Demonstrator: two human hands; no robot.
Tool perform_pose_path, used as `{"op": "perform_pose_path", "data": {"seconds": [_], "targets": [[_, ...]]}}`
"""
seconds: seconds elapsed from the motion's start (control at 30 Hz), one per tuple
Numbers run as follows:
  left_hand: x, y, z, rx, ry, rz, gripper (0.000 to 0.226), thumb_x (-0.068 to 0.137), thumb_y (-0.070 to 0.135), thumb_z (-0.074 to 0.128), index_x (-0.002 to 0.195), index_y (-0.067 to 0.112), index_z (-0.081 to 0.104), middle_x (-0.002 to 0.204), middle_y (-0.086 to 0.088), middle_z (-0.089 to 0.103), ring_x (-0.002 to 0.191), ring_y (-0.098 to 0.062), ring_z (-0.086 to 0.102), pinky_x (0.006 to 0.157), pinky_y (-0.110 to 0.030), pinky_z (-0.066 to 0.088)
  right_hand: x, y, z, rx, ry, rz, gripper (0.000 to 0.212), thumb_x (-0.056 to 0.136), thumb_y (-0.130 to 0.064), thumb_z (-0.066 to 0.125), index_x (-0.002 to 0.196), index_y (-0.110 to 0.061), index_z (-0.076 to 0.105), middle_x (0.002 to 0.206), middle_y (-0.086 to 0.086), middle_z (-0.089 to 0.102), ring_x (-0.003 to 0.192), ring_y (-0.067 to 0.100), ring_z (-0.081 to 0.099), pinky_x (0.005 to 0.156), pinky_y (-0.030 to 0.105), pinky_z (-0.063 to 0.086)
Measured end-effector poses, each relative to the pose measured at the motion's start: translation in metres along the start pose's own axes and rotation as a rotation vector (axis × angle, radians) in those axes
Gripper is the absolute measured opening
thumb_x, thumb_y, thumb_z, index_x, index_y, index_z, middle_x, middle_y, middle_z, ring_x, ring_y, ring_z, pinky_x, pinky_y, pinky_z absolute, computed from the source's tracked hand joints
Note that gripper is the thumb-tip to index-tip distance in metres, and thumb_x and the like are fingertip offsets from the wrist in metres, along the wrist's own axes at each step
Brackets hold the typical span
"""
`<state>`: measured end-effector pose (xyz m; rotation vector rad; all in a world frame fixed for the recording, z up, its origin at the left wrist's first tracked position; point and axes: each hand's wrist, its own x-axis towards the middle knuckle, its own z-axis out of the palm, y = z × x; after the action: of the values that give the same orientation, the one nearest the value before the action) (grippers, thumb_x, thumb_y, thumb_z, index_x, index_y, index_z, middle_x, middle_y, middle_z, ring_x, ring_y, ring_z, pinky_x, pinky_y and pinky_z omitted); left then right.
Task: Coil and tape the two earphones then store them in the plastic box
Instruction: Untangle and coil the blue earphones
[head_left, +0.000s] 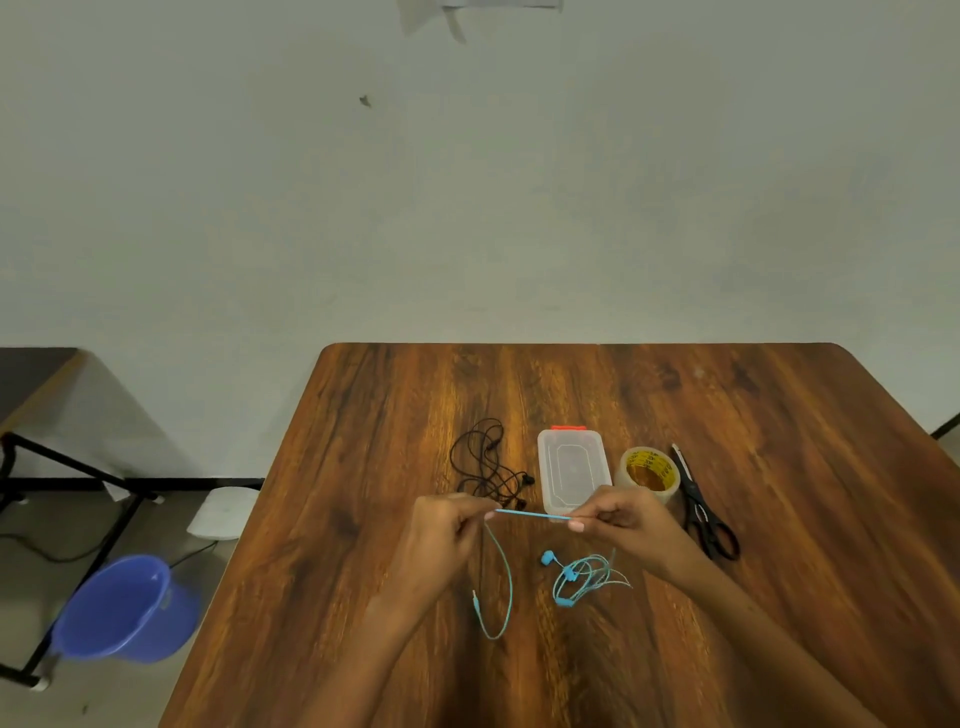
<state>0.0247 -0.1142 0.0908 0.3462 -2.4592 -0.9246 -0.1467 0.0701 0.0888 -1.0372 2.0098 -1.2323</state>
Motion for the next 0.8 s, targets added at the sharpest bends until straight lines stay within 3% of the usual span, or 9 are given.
{"op": "perform_pose_path", "data": {"seconds": [0.1, 0.2, 0.33, 0.43, 0.5, 0.6, 0.67, 0.73, 0.8], "targets": [[-0.004, -0.007, -0.006, 0.029, 0.001, -0.015, 0.02, 0.08, -0.001, 0.07, 0.094, 0.012, 0.076, 0.081, 0.005, 0.074, 0.068, 0.02, 0.056, 0.064, 0.003, 0.036, -0.008, 0.011, -0.013, 0.019, 0.046, 0.017, 0.011, 0.077, -0.02, 0.073, 0.085, -0.013, 0.076, 0.086, 0.004, 0.074, 0.082, 0.018, 0.071, 0.076, 0.033, 0.059], [-0.007, -0.011, -0.007, 0.052, -0.005, -0.024, 0.02, 0.082, 0.0, 0.069, 0.096, 0.012, 0.076, 0.082, 0.004, 0.074, 0.065, 0.016, 0.056, 0.063, 0.0, 0.038, -0.009, 0.016, -0.017, 0.015, 0.076, 0.024, 0.007, 0.079, -0.01, 0.072, 0.083, -0.016, 0.076, 0.085, 0.003, 0.074, 0.082, 0.018, 0.071, 0.077, 0.032, 0.058], [-0.01, -0.015, -0.005, 0.065, -0.063, -0.077, 0.027, 0.087, 0.001, 0.062, 0.11, 0.013, 0.071, 0.108, 0.001, 0.072, 0.091, -0.003, 0.068, 0.076, -0.012, 0.052, -0.009, 0.012, -0.012, -0.009, 0.082, 0.013, 0.006, 0.08, -0.016, 0.073, 0.082, -0.021, 0.075, 0.084, 0.001, 0.074, 0.082, 0.014, 0.07, 0.078, 0.033, 0.059], [-0.008, -0.015, -0.001, 0.195, -0.174, -0.063, 0.043, 0.092, 0.005, 0.052, 0.133, 0.018, 0.054, 0.137, 0.004, 0.052, 0.126, -0.007, 0.05, 0.102, -0.018, 0.042, -0.006, 0.007, -0.01, -0.045, 0.085, -0.007, 0.003, 0.079, -0.02, 0.074, 0.081, -0.022, 0.076, 0.083, -0.001, 0.072, 0.081, 0.013, 0.068, 0.077, 0.035, 0.058], [-0.003, -0.007, 0.004, 0.143, -0.196, -0.026, 0.046, 0.092, 0.01, 0.054, 0.137, 0.019, 0.047, 0.143, 0.004, 0.044, 0.135, -0.008, 0.038, 0.112, -0.025, 0.034, -0.003, 0.0, -0.005, -0.091, 0.062, -0.033, 0.002, 0.079, -0.021, 0.075, 0.079, -0.023, 0.075, 0.081, -0.006, 0.07, 0.08, 0.008, 0.066, 0.072, 0.031, 0.056], [0.002, 0.012, 0.017, 0.012, -0.194, 0.042, 0.043, 0.089, 0.025, 0.062, 0.131, 0.017, 0.056, 0.135, 0.003, 0.055, 0.127, -0.005, 0.047, 0.106, -0.02, 0.04, 0.004, -0.015, 0.012, -0.122, -0.007, -0.097, 0.01, 0.081, -0.023, 0.074, 0.078, -0.032, 0.073, 0.08, -0.011, 0.067, 0.079, 0.002, 0.063, 0.069, 0.02, 0.05], [0.003, 0.021, 0.023, -0.048, -0.181, 0.051, 0.035, 0.091, 0.023, 0.061, 0.125, 0.016, 0.061, 0.119, 0.003, 0.067, 0.107, -0.003, 0.062, 0.088, -0.018, 0.051, 0.007, -0.022, 0.021, -0.135, -0.021, -0.141, 0.008, 0.081, -0.021, 0.073, 0.08, -0.029, 0.075, 0.078, -0.013, 0.066, 0.079, -0.001, 0.062, 0.068, 0.013, 0.047], [0.002, 0.023, 0.023, -0.058, -0.152, 0.053, 0.03, 0.093, 0.017, 0.059, 0.122, 0.016, 0.063, 0.096, 0.002, 0.075, 0.081, -0.004, 0.068, 0.064, -0.023, 0.051, 0.009, -0.025, 0.025, -0.129, -0.002, -0.151, 0.008, 0.08, -0.02, 0.074, 0.08, -0.028, 0.076, 0.075, -0.013, 0.066, 0.076, -0.004, 0.062, 0.065, 0.011, 0.046], [0.001, 0.018, 0.018, -0.053, -0.128, 0.052, 0.028, 0.092, 0.01, 0.058, 0.118, 0.015, 0.066, 0.095, 0.001, 0.075, 0.082, -0.004, 0.068, 0.065, -0.021, 0.052, 0.008, -0.025, 0.024, -0.085, 0.005, -0.131, 0.01, 0.079, -0.023, 0.076, 0.078, -0.034, 0.075, 0.075, -0.01, 0.069, 0.074, -0.002, 0.063, 0.065, 0.011, 0.047]]}}
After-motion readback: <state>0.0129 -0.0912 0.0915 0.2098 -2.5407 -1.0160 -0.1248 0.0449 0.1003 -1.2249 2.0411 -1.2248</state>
